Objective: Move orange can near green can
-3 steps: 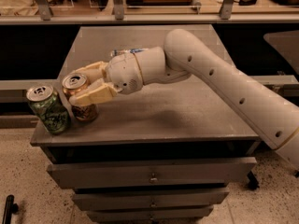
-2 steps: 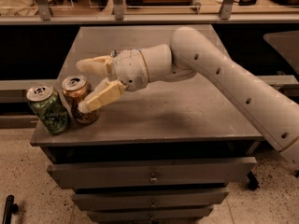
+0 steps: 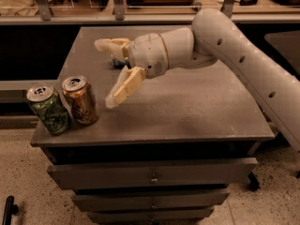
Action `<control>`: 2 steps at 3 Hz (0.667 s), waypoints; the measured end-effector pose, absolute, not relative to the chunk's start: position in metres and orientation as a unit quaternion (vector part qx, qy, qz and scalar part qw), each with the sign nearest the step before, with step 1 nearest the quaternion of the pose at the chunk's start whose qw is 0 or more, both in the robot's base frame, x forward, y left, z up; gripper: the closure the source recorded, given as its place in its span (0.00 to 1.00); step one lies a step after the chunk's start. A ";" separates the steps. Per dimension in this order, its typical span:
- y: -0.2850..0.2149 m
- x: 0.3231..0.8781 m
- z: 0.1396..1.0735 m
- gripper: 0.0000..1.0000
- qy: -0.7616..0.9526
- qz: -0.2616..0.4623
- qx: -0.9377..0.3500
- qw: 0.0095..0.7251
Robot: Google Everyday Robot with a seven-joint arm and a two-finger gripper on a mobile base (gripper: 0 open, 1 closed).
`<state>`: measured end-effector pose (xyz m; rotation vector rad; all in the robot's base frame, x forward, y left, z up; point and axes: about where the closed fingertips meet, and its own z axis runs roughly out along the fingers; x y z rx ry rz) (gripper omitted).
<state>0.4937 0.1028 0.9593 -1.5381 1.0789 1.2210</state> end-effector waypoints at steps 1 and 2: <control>0.080 0.498 0.972 0.00 0.474 0.467 -0.605 0.437; 0.081 0.497 0.973 0.00 0.477 0.468 -0.604 0.435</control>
Offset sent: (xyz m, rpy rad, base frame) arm 0.0033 -0.0189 0.0106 -0.0389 0.0119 -0.0648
